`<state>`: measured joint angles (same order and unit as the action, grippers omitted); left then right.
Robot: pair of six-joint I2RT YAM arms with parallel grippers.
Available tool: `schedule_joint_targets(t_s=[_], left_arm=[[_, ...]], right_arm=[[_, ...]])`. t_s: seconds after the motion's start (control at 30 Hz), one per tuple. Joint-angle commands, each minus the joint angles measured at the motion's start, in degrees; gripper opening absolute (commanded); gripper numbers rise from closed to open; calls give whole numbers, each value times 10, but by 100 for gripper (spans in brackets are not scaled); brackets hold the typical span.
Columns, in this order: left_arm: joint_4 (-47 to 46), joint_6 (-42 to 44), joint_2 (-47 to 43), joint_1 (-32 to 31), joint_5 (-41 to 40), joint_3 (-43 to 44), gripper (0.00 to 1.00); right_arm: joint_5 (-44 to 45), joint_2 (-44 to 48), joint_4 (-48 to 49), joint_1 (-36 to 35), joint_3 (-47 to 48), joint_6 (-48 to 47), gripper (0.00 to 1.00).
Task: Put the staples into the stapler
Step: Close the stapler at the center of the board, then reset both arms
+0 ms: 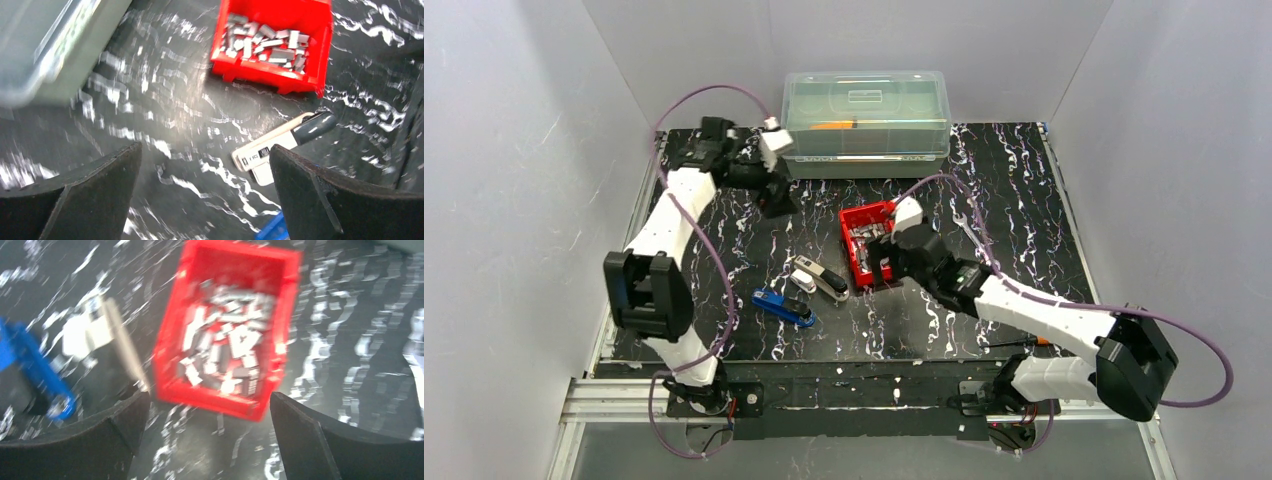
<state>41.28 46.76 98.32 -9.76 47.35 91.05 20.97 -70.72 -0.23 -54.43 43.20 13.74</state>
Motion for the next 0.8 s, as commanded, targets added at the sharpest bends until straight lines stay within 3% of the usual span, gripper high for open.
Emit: schedule_joint_targets(t_s=[0.0,0.17,0.33,0.47,0.63,0.77], left_arm=[[-129,-298,-115,74,-30,-117,98],[-223,-357,-201,137,-46,-278,98],[-334,-403,-246,174,-82,-397,98],[-440,-433,-243,187,-165,-474,98],[-511,-439,-214,196,-159,-519,98],[-601,-447,-196,196,-180,-553,98]], right_arm=[[88,32,-48,95,43,29,98],[135,46,-18,207,18,15,98],[282,43,94,245,-63,-41,98],[285,76,193,293,-143,-88,98],[281,123,296,353,-227,-116,98],[239,83,342,389,-241,-123,98]])
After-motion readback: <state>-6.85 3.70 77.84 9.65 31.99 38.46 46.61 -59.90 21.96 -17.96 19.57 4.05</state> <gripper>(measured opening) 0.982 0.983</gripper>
